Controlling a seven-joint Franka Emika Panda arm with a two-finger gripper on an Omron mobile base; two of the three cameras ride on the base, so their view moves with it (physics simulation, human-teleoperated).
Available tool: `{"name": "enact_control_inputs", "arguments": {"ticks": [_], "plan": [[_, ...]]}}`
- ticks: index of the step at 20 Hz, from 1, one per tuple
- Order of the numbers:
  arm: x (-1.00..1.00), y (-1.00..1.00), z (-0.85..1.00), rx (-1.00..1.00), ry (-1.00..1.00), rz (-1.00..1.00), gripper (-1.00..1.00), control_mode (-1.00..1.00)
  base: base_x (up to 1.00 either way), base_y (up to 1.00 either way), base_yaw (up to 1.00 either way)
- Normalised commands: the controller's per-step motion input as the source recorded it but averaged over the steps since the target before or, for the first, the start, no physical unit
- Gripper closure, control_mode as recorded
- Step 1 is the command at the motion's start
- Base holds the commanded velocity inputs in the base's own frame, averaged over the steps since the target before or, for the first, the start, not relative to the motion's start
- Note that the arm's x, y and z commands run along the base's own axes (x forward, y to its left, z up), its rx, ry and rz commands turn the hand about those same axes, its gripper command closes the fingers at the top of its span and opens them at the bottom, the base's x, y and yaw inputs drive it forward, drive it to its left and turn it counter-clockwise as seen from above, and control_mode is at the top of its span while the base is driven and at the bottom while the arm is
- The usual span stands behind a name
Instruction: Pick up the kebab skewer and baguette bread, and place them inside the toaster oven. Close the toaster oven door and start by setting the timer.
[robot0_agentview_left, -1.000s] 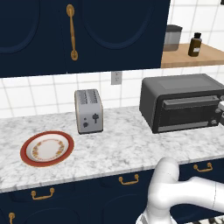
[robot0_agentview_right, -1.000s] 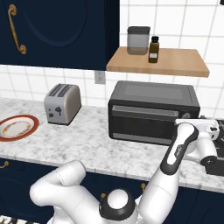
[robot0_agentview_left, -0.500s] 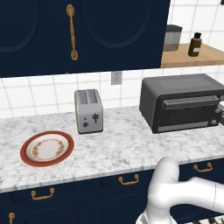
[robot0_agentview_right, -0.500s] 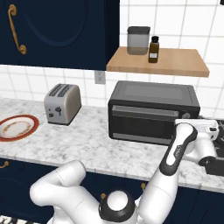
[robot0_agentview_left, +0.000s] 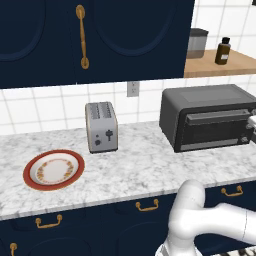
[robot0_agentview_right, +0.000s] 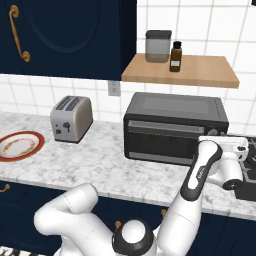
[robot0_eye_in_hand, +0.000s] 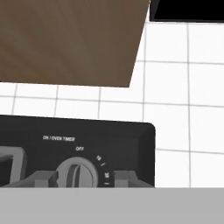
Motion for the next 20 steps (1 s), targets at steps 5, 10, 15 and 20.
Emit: {"name": "enact_control_inputs", "arguments": {"ticks": [5, 10, 15, 20], "plan": [[0.00, 0.12, 0.00, -0.01, -0.05, -0.04, 1.00, -1.00, 0.00, 0.00, 0.00], [0.09, 0.21, 0.00, 0.00, -0.03, 0.00, 1.00, -1.00, 0.00, 0.00, 0.00], [0.17, 0.19, 0.00, 0.00, -0.02, 0.02, 1.00, -1.00, 0.00, 0.00, 0.00], [0.00, 0.26, 0.08, 0.00, -0.02, 0.03, 1.00, -1.00, 0.00, 0.00, 0.00]]}}
